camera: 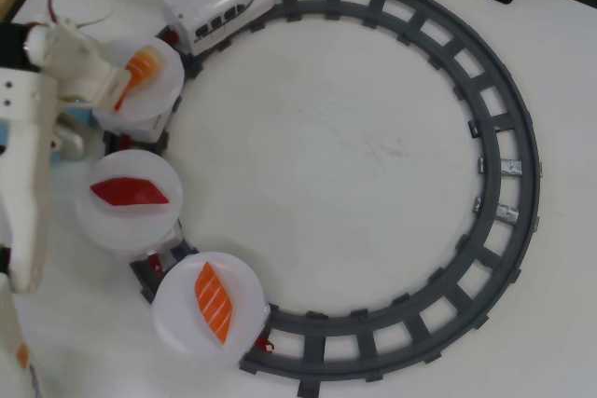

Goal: Pick up the sushi from the Shinkansen and put it on the blue dish

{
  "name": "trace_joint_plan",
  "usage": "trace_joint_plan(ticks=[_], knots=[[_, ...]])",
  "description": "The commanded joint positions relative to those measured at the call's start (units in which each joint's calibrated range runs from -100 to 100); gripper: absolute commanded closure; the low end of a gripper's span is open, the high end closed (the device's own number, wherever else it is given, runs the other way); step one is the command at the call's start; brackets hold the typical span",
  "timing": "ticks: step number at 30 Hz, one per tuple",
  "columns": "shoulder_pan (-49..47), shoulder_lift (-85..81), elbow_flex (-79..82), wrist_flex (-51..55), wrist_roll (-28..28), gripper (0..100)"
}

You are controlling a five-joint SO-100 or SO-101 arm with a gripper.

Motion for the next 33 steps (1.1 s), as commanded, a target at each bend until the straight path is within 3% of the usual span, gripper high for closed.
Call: trace_joint_plan(ticks=[1, 8, 12, 19, 33], knots=[[1.0, 1.4, -3.6, -3.6, 0.0, 76], [2.2, 5.1, -3.6, -6.9, 0.1, 78], [2.2, 5.5, -3.6, -6.4, -0.3, 97], [2.2, 4.7, -6.6, -4.3, -1.3, 97], [-5.6, 4.5, -41.7, 16.0, -4.1, 97]])
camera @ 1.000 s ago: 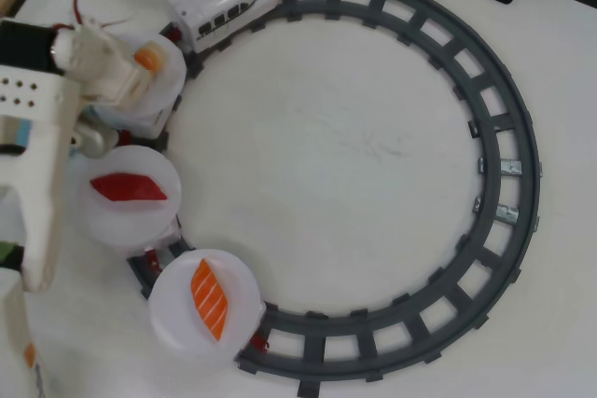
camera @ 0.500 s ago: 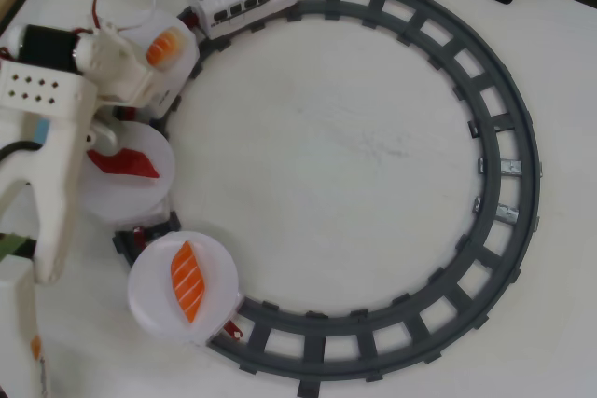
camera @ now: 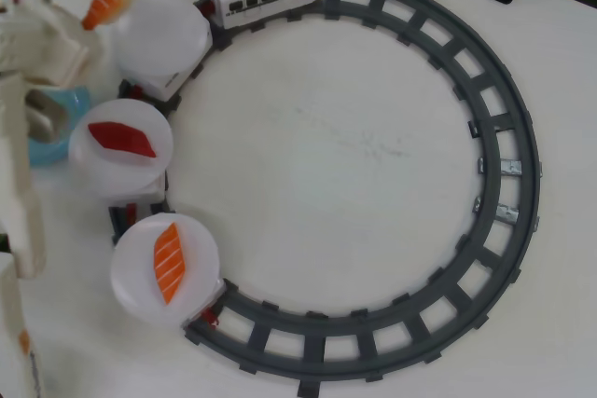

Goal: Pick up the sushi from the Shinkansen and put it on the blue dish

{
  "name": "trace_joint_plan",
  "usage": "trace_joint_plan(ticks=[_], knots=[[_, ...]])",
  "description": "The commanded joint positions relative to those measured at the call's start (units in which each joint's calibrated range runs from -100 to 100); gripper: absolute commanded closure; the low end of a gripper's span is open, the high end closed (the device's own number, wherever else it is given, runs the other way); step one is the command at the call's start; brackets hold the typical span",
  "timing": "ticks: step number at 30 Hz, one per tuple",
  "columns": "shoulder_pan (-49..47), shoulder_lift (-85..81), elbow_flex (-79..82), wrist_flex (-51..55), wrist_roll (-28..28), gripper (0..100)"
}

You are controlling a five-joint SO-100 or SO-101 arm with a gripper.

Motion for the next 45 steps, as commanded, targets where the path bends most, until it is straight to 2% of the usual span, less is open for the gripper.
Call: trace_joint_plan(ticks=[1, 8, 19, 28, 35, 41, 45], knots=[[-2.0, -2.5, -6.7, 2.1, -2.4, 97], [-7.8, -17.5, 3.9, 2.1, -5.8, 97], [-22.9, -50.4, 45.5, -0.4, -10.1, 97], [-29.6, -71.4, 87.5, -16.4, -10.7, 97], [-28.8, -77.5, 116.6, -37.7, -10.5, 97], [-26.2, -77.3, 128.2, -51.9, -10.5, 97], [-23.3, -72.5, 128.6, -55.9, -10.4, 97]])
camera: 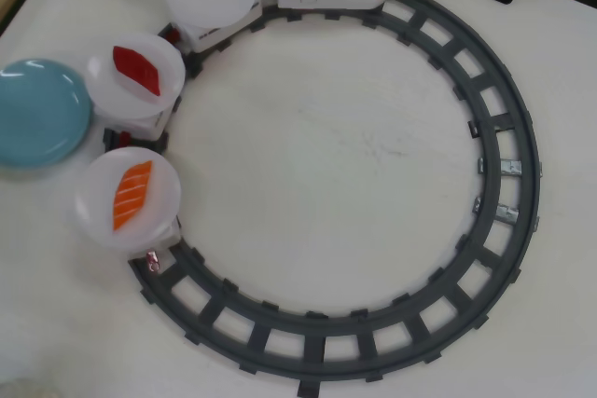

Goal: Pick up the sushi from the Shinkansen and put it on the blue dish

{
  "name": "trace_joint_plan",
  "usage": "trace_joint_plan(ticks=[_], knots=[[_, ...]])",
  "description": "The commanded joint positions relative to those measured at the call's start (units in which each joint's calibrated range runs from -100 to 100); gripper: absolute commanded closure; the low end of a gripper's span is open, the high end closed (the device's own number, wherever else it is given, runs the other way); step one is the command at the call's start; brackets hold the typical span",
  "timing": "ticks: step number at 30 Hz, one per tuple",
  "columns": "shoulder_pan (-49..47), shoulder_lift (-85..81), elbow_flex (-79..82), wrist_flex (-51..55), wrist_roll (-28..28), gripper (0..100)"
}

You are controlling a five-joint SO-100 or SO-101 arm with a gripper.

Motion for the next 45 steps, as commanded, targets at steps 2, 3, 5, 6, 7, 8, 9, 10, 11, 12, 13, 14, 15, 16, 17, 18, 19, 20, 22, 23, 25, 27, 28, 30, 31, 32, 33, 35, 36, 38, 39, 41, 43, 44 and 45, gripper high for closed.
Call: trace_joint_plan(ticks=[2, 3, 5, 6, 7, 8, 9, 10, 11, 12, 13, 14, 15, 16, 17, 18, 19, 20, 22, 23, 25, 27, 28, 30, 31, 32, 33, 35, 36, 38, 39, 41, 43, 44, 45], knots=[[3.0, 6.1, -1.7, -3.2, 0.0, 97], [3.5, 8.7, -2.8, -3.2, -0.1, 97], [4.5, 13.4, -6.1, -3.1, -0.4, 97], [4.6, 15.8, -7.8, -3.1, -0.4, 97], [5.2, 18.1, -9.6, -3.1, -0.4, 97], [5.4, 20.4, -11.2, -3.1, -0.4, 97], [5.6, 22.7, -12.9, -3.1, -0.4, 97], [5.6, 24.9, -14.7, -3.1, -0.4, 97], [5.6, 26.8, -16.4, -3.1, -0.4, 97], [5.6, 28.6, -18.0, -3.1, -0.4, 97], [5.6, 30.3, -19.6, -3.0, -0.4, 97], [5.6, 31.8, -21.3, -2.6, -0.4, 97], [5.7, 33.2, -22.8, -2.5, -0.5, 97], [5.7, 34.5, -24.0, -2.5, -0.5, 97], [5.7, 35.5, -25.2, -2.5, -0.5, 97], [5.7, 36.5, -26.0, -2.5, -0.5, 97], [5.7, 37.4, -27.0, -2.5, -0.5, 97], [5.7, 38.3, -27.8, -2.5, -0.5, 97], [5.9, 40.1, -29.0, -2.5, -0.5, 97], [6.0, 40.8, -29.2, -2.5, -0.5, 97], [6.7, 42.1, -29.2, -2.5, -0.5, 97], [7.3, 42.9, -29.2, -2.5, -0.5, 97], [7.8, 43.2, -29.2, -2.5, -0.5, 97], [8.7, 43.3, -29.2, -2.6, -0.5, 97], [9.1, 43.3, -29.2, -2.5, -0.5, 97], [9.3, 43.3, -29.2, -2.5, -0.5, 97], [9.4, 43.3, -29.2, -2.5, -0.5, 97], [9.6, 43.3, -29.2, -2.5, -0.5, 97], [9.6, 43.3, -29.1, -2.5, -0.5, 97], [9.5, 43.3, -29.1, -2.5, -0.5, 97], [9.4, 43.4, -29.0, -2.5, -0.5, 97], [8.9, 43.4, -28.6, -2.5, -0.5, 94], [8.8, 43.4, -28.5, -2.5, -0.5, 90], [8.8, 43.4, -28.5, -2.5, -0.5, 88], [8.8, 43.4, -28.5, -2.5, -0.5, 87]])
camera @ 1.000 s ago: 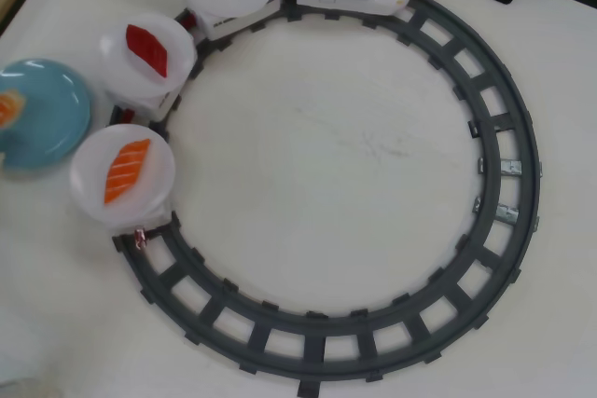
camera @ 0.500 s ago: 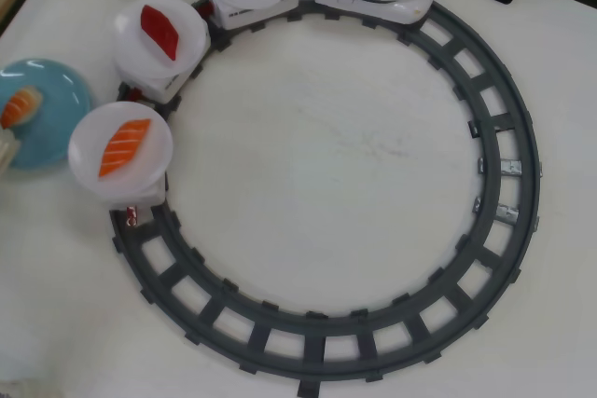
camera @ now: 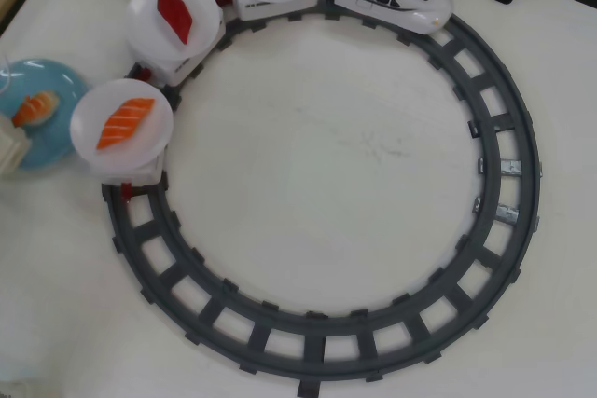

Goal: Pick up the sushi from the Shinkansen and put it on the blue dish

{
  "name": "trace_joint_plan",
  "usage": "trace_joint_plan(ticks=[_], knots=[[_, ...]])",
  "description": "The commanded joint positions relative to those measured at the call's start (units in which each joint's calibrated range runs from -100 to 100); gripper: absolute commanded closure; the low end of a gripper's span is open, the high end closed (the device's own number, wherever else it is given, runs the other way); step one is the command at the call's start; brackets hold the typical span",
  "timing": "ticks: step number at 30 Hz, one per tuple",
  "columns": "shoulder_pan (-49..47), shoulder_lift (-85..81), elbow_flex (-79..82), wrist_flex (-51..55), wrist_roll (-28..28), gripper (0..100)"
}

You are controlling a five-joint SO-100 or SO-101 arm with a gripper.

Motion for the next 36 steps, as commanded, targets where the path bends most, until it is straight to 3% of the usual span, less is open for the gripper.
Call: trace_joint_plan(ticks=[1, 10, 21, 30, 36], knots=[[0.2, -0.4, -2.8, -0.3, -0.5, 87], [-0.9, -5.3, -3.5, 2.1, -3.0, 86], [-11.3, -40.8, 0.1, 26.5, -3.3, 86], [-21.6, -76.0, 28.9, 27.8, -11.5, 86], [-27.8, -98.5, 49.8, 25.8, -12.9, 87]])
